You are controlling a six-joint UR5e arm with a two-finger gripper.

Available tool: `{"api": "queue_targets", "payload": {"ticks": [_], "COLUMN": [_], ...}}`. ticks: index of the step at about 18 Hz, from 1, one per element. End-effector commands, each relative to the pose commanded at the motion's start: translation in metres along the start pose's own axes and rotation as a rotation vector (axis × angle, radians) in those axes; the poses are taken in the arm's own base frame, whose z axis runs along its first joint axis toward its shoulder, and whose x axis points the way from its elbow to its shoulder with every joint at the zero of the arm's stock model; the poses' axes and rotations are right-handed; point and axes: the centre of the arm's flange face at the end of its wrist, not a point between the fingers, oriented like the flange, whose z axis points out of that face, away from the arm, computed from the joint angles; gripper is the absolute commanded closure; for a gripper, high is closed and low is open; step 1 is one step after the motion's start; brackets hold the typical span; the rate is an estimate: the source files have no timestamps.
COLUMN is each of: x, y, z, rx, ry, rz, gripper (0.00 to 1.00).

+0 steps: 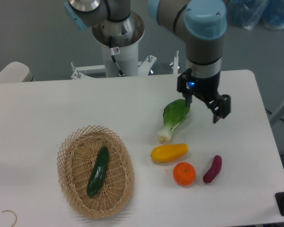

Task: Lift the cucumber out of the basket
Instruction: 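Move the open gripper over the green cucumber in the wicker basket, then lower the gripper down onto the cucumber inside the basket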

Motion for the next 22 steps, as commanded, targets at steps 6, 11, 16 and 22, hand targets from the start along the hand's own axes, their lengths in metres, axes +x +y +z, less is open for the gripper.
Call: {"api": "queue_targets", "payload": {"ticks": [6,11,16,22], "x": [0.059,0.11,0.14,0.16], "y": [-0.089,-0.154,-0.186,-0.207], "z": [0.002,0.029,0.068,0.128], "rx": [0.055,0.054,0.015,-0.028], "ry": [-0.005,0.03,0.073,0.093], "rz": [-0.248,-0.423,-0.441,-0.543], "gripper": [0.0,0.0,0.0,0.0]}}
